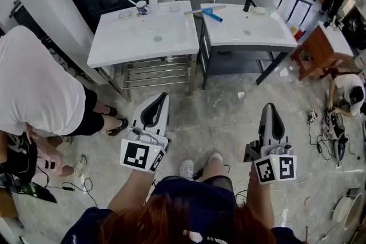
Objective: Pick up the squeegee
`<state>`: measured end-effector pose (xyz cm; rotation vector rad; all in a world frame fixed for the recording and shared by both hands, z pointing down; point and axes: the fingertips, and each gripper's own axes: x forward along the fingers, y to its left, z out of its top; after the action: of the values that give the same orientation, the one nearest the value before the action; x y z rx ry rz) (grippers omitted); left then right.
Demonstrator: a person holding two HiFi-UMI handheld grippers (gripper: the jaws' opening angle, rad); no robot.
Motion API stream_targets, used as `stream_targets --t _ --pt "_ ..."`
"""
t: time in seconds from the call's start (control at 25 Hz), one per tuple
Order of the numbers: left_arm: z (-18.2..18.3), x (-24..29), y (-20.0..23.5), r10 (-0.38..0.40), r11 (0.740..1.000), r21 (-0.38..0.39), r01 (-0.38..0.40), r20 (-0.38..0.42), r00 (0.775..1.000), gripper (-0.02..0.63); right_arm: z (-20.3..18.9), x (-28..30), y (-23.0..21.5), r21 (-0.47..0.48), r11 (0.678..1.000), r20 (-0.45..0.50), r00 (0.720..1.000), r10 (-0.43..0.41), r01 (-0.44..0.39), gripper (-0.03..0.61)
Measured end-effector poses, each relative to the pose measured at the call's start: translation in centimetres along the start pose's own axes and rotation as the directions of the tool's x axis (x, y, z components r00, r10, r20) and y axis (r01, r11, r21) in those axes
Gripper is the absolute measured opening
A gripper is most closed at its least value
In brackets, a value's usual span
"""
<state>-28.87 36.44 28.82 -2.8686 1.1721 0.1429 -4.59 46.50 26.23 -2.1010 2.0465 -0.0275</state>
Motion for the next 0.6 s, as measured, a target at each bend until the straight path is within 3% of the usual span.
stream_targets --t 0.24,0.44,0.6 --pt "-1.5 2.6 0.8 0.014 1.000 -0.012 -0.014 -0.029 0.999 0.021 -1.2 2.9 -1.1 -0.009 1.000 -0.033 0.999 0.022 -0.023 0.026" --pt "-2.0 6.1 1.4 0.050 0.999 0.002 -0.050 -0.036 0.998 0.021 -2.2 7.5 -3.1 0.002 0.997 -0.061 0.995 0.077 -0.077 0.195" --pt "-2.4 10.0 1.5 0.087 0.996 0.019 -0.086 -0.033 0.996 0.021 -2.2 11.3 -6.0 -0.003 0.992 -0.061 0.990 0.126 -0.127 0.239"
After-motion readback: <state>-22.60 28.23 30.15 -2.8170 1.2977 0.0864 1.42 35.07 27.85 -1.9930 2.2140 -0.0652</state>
